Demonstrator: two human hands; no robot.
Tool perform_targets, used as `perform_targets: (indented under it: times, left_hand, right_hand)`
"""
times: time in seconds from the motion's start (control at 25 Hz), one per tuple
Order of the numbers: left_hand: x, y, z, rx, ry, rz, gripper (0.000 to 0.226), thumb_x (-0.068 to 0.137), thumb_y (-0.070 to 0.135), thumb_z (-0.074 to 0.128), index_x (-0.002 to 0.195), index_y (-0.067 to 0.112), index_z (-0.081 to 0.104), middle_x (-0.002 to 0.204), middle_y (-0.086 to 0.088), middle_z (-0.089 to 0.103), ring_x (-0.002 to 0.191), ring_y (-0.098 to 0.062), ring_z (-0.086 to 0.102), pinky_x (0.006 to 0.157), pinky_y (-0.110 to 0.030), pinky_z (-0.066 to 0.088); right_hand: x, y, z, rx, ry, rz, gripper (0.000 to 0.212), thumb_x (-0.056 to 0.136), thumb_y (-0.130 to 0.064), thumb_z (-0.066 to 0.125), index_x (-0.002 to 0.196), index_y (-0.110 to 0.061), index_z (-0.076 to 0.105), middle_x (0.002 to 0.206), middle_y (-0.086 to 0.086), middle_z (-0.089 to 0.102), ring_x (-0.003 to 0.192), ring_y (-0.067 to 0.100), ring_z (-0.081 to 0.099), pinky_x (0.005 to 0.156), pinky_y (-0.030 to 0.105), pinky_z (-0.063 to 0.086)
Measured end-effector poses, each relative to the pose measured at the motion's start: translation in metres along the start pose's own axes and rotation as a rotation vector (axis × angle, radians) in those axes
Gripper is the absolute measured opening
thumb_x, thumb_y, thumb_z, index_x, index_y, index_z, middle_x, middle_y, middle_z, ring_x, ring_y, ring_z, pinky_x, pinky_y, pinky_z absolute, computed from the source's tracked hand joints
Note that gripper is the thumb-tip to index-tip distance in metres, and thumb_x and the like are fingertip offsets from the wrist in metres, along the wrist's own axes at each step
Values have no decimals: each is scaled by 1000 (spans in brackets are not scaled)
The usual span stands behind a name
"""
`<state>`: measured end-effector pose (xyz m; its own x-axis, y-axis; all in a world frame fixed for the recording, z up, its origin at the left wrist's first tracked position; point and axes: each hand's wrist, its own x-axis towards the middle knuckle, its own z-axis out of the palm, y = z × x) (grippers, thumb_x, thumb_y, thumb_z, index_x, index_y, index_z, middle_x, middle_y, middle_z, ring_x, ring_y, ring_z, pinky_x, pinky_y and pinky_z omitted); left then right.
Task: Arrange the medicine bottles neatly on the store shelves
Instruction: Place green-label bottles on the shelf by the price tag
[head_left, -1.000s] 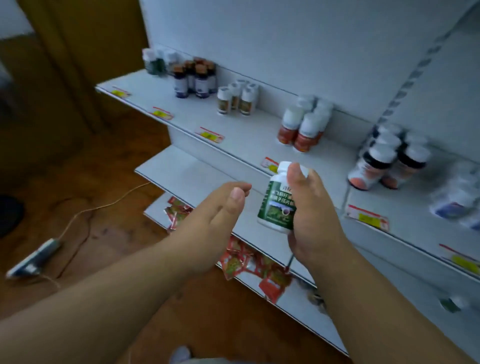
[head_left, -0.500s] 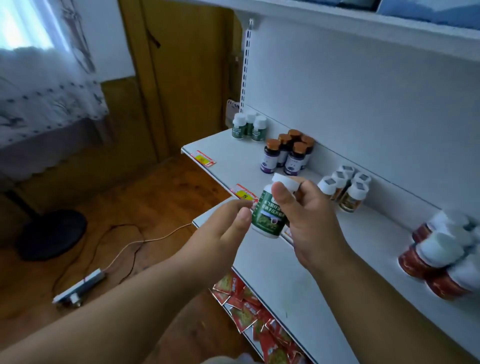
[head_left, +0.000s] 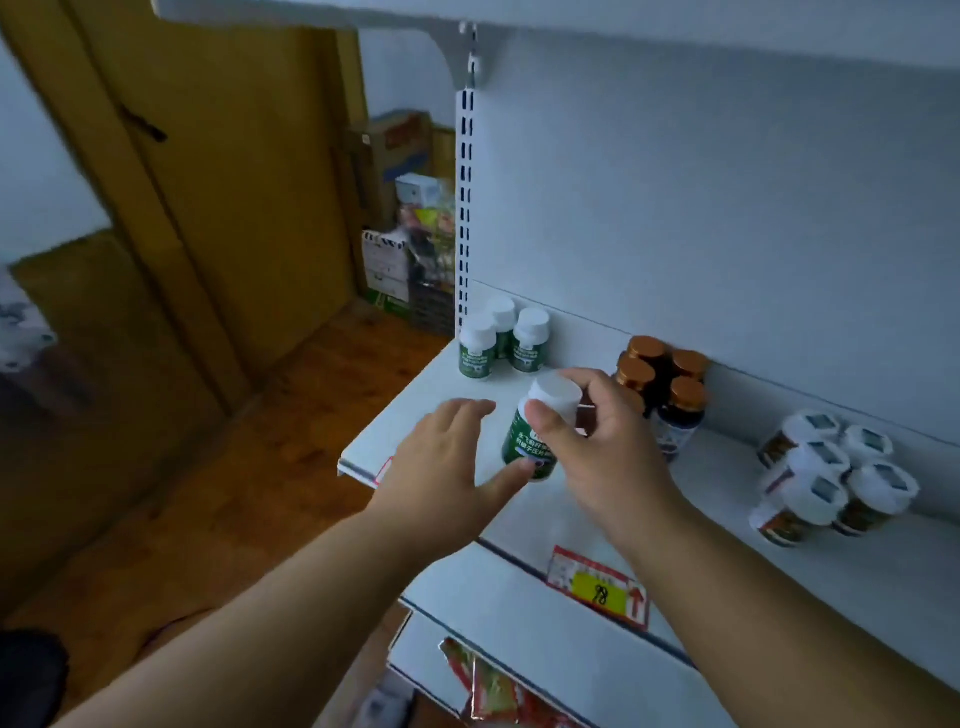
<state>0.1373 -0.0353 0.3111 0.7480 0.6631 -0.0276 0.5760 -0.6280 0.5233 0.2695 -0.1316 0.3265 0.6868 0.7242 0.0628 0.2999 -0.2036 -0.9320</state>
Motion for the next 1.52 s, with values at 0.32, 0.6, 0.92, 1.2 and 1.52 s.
perform_targets:
  times: [0.32,0.6,0.92,1.2,1.52]
  left_hand:
    - [127,-64,-30,319,76,460,75,95,57,41,154,21,12,164,-1,3,151,-21,-3,120,-38,1]
    - [156,-83,-26,333,-58,531,77,97,48,43,156,19,1,165,1,2,151,-17,-6,118,-35,-2]
    - [142,-87,-36,248,11,599,74,95,44,49,155,20,13,163,-2,14,151,-20,6,122,-39,5]
    - [63,-72,-11,-21,-167,816,54,87,37,59,137,21,48,136,-1,55,123,-23,51,104,-39,39]
    - [-43,46,53,-220,-574,1239,45,93,38,57,136,29,50,136,9,55,123,-11,49,103,-27,36]
  right_hand:
    - [99,18,69,-383,285,216,43,83,-40,75,122,-31,61,114,-4,65,101,15,62,90,40,54]
    - [132,4,89,-504,328,207,27,82,-21,75,105,-14,63,98,2,68,90,21,64,77,38,53]
    - [104,3,99,-602,388,128,56,86,-33,74,132,-15,48,129,7,51,112,17,53,87,26,42]
    - [-23,-18,70,-691,581,88,42,88,-29,70,125,-17,54,120,1,53,97,15,59,81,31,50]
    - [-216,-19,18,-772,1039,465,32,90,-35,66,117,-18,62,108,-4,57,83,3,54,73,20,50]
